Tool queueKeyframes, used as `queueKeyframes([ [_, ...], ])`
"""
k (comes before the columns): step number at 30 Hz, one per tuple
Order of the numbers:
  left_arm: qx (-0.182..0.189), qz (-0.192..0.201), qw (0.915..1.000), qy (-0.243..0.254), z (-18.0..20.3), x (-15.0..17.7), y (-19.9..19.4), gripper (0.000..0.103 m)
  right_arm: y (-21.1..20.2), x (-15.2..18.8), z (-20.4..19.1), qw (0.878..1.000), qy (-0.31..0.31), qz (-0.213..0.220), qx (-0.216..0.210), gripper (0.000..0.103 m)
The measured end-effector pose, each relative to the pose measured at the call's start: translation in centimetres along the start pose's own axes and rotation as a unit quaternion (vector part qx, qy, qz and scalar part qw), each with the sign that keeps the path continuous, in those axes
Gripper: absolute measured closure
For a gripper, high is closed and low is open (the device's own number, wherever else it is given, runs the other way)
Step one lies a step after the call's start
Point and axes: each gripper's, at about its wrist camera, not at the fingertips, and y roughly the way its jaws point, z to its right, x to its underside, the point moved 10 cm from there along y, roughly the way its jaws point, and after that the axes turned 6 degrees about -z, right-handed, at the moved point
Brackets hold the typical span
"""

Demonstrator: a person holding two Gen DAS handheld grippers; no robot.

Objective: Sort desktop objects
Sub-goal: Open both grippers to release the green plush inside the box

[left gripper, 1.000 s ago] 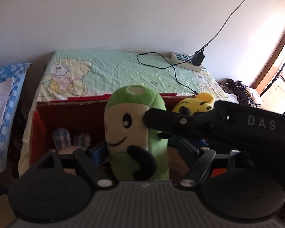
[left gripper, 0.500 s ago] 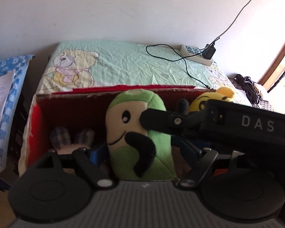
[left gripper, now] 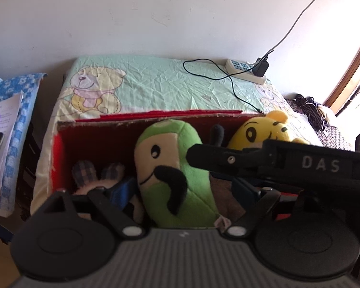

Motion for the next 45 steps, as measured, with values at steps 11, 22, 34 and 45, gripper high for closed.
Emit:
queueKeyframes([
  [11, 0.002, -0.003, 0.9999, 0.011, 1.3, 0.7, -0.1, 0.014, 0.1, 0.6, 0.2, 0.998, -0.042, -0.003, 0.040, 0.059],
  [22, -0.020, -0.028, 0.9994, -0.002, 1.0, 1.2, 0.4, 0.014, -1.3, 0.8, -0.8, 0.998, -0.055, 0.003, 0.017, 0.060],
  [34, -0.043, -0.033, 0.9985, 0.002, 1.3, 1.6, 0.1, 0.014, -2.4, 1.1, -0.3, 0.997, -0.069, 0.016, 0.041, 0.060],
  [45, -0.052, -0.031, 0.9981, 0.005, 1.5, 1.9, 0.3, 0.014, -3.0, 1.7, -0.1, 0.996, -0.075, 0.023, 0.051, 0.060],
])
